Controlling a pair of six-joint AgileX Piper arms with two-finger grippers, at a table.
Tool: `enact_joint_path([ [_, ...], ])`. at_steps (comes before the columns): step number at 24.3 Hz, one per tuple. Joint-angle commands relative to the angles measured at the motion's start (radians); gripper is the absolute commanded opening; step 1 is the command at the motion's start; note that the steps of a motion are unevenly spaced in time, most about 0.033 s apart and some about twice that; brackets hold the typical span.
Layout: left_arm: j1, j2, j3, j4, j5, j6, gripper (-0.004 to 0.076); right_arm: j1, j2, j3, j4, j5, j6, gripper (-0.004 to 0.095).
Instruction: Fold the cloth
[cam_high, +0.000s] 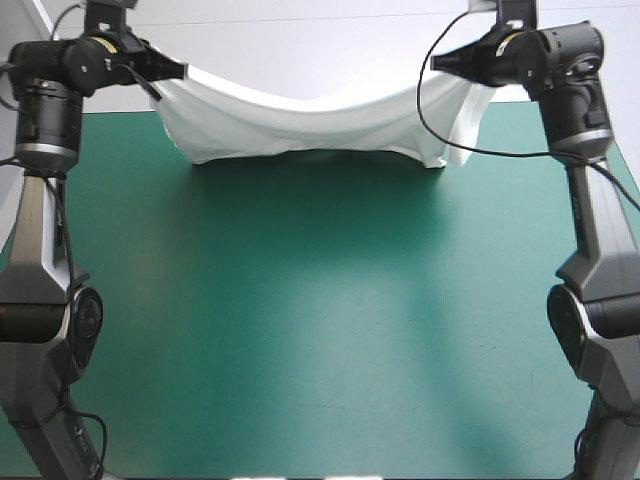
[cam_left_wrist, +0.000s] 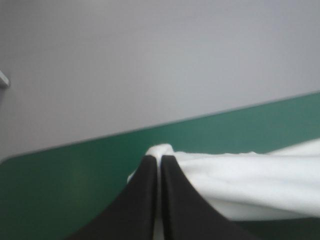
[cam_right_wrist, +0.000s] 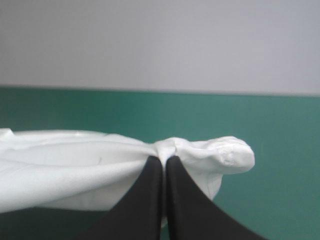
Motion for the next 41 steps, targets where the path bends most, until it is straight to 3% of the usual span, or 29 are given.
enact_joint_path([
  [1,0.002,0.016,0.079,-0.05,0.016,0.021,-0.001,-0.005,0.041,-0.024,0.01,0.096,0.003,-0.0018],
  [3,0.002,0.035,0.149,-0.05,0.044,0.023,-0.001,-0.005,0.075,-0.013,0.047,0.143,-0.023,-0.0018],
  [10,0.002,-0.025,0.376,-0.048,0.098,0.032,-0.001,-0.001,-0.017,0.194,0.141,0.143,-0.022,-0.0018],
  [13,0.002,-0.093,0.505,-0.048,0.112,0.032,-0.001,-0.001,-0.113,0.398,0.144,0.143,-0.025,-0.0018],
  [18,0.002,-0.364,0.996,-0.091,0.103,0.032,-0.001,-0.001,-0.404,0.971,0.136,0.125,-0.065,-0.0018],
  [22,0.002,-0.475,1.243,-0.086,0.094,0.042,-0.001,-0.001,-0.547,1.24,0.14,0.09,-0.075,-0.0018],
  [25,0.002,-0.502,1.312,-0.088,0.063,0.044,-0.0008,-0.001,-0.583,1.325,0.144,0.062,-0.113,-0.0013],
  [28,0.002,-0.508,1.325,-0.093,0.064,0.044,0.005,-0.001,-0.585,1.357,0.164,0.048,-0.131,0.0118],
  [29,0.002,-0.508,1.325,-0.097,0.066,0.044,0.0104,-0.001,-0.585,1.362,0.18,0.037,-0.144,0.0208],
  [31,0.002,-0.508,1.325,-0.107,0.063,0.044,0.0302,-0.001,-0.586,1.365,0.2,-0.001,-0.155,0.0538],
  [32,0.002,-0.508,1.325,-0.109,0.063,0.044,0.0363,-0.001,-0.586,1.365,0.2,-0.024,-0.155,0.0665],
  [34,0.002,-0.508,1.317,-0.109,0.06,0.044,0.047,-0.001,-0.59,1.36,0.193,-0.059,-0.153,0.0792],
  [37,0.002,-0.519,1.282,-0.107,0.043,0.044,0.0495,-0.001,-0.598,1.309,0.151,-0.066,-0.137,0.083],
  [41,0.002,-0.603,1.121,-0.039,0.03,-0.028,0.0491,-0.001,-0.627,1.159,0.041,-0.051,-0.099,0.0767],
])
